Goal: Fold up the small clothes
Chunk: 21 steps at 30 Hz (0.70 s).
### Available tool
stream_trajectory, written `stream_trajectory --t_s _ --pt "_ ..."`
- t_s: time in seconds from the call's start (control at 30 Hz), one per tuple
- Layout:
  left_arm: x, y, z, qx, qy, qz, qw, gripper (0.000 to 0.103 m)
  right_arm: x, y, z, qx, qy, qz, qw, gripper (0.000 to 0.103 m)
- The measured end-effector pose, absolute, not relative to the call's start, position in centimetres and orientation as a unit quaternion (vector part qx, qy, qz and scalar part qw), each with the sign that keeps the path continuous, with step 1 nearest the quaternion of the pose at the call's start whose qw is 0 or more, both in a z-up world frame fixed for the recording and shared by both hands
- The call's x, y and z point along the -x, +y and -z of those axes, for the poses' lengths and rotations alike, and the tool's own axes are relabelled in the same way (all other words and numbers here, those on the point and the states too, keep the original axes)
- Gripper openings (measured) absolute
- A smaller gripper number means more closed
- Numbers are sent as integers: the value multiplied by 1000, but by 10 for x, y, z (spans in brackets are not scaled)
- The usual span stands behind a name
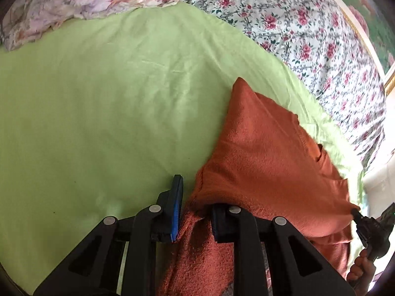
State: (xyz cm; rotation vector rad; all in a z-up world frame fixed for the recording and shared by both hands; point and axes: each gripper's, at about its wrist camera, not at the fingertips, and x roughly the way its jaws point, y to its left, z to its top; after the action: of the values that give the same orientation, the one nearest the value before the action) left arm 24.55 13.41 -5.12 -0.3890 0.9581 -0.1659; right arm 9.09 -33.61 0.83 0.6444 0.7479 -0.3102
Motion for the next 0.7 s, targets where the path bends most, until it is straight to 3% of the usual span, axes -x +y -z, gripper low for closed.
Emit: stream_trajectory --t_s 0.13,0.2,0.37,0.47,0.5,0.7 --pt "-243 133 50 175 462 80 866 22 -90 -338 18 -304 398 168 849 12" --pt "-236 134 48 159 465 80 867 23 -83 -338 14 -301 397 173 850 23" --pt "-205 131 22 116 448 92 882 25 -66 -333 -13 -271 381 195 862 26" --pt "-196 130 4 117 426 105 891 31 -68 -326 -17 -271 380 168 868 53" --pt "-196 126 -1 112 418 108 895 34 -69 -326 -14 -272 381 170 867 55" --pt "-217 107 11 71 433 93 894 36 -65 -334 11 -324 382 154 852 55"
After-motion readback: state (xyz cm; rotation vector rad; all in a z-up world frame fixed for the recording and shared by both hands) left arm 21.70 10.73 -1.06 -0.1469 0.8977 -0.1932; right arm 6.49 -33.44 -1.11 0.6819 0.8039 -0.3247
